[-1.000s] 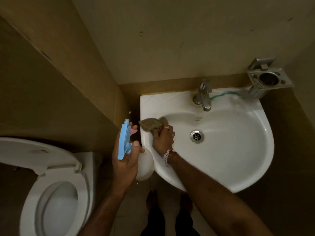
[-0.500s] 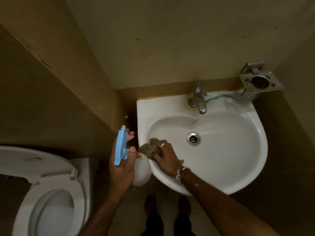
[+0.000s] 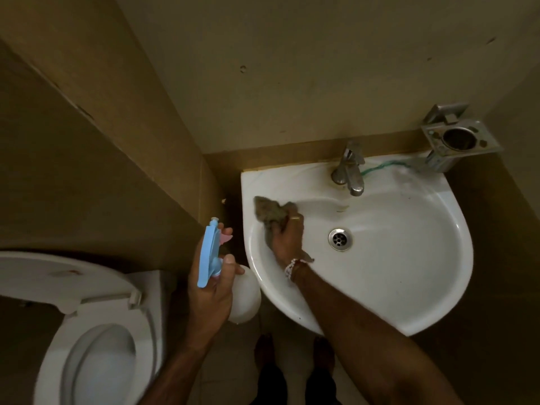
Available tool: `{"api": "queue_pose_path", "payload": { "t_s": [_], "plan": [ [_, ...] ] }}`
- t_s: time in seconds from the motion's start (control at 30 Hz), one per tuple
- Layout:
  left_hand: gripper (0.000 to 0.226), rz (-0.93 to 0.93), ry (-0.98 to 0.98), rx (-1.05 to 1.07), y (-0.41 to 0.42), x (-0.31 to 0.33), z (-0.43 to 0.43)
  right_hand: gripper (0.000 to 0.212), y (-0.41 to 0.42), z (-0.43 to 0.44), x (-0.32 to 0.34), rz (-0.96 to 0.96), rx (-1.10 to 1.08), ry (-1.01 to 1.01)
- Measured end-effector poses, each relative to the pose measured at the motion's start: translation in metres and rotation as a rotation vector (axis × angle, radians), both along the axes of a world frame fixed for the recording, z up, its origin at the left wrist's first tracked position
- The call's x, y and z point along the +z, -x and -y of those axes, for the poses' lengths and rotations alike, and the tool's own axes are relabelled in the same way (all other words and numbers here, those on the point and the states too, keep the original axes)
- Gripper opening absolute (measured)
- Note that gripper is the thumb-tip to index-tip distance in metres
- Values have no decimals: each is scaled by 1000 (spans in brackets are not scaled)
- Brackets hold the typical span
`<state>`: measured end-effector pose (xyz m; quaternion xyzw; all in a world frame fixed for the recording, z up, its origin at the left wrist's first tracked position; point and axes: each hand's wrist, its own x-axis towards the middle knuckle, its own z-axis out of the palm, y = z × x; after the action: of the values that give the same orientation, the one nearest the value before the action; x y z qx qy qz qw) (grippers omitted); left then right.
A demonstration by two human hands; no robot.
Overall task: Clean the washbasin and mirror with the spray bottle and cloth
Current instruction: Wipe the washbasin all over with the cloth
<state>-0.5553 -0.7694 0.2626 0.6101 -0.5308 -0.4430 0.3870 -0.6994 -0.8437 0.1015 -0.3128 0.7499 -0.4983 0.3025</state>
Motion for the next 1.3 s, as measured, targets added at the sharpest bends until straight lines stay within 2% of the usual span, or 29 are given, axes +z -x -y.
{"api": "queue_pose_path", "payload": {
  "t_s": [0.07, 0.13, 0.23, 0.33, 0.4, 0.5, 0.63, 0.77, 0.87, 1.07, 1.3],
  "plan": [
    [27, 17, 10, -2, 0, 2, 0, 55, -11, -10, 10, -45, 135, -100],
    [29, 30, 37, -6, -1, 5, 0, 60, -6, -20, 12, -71, 262, -126],
    [32, 45, 57, 9, 1, 3, -4, 57, 3, -44, 15, -143, 524, -173],
    [34, 41, 55, 18, 6, 2, -9, 53, 6, -69, 23, -161, 660, -174],
    [32, 34, 53, 22, 9, 1, -13, 53, 8, -80, 22, -182, 705, -175],
    [33, 22, 70, 9, 12, 1, -20, 65, 8, -91, 24, -200, 725, -185],
    [39, 32, 86, -7, 17, 4, -33, 60, 12, -108, 30, -236, 757, -190],
    [39, 52, 88, -4, 23, 9, -49, 73, 25, -126, 30, -263, 823, -189],
    [33, 84, 76, 0, 28, 8, -59, 69, 42, -142, 34, -262, 916, -146],
    [24, 90, 42, 20, 43, 11, -66, 59, 112, -178, 33, -278, 1157, -116],
    [25, 37, 32, 17, 68, 14, -65, 55, 212, -190, 56, -311, 1249, -315]
  ]
}}
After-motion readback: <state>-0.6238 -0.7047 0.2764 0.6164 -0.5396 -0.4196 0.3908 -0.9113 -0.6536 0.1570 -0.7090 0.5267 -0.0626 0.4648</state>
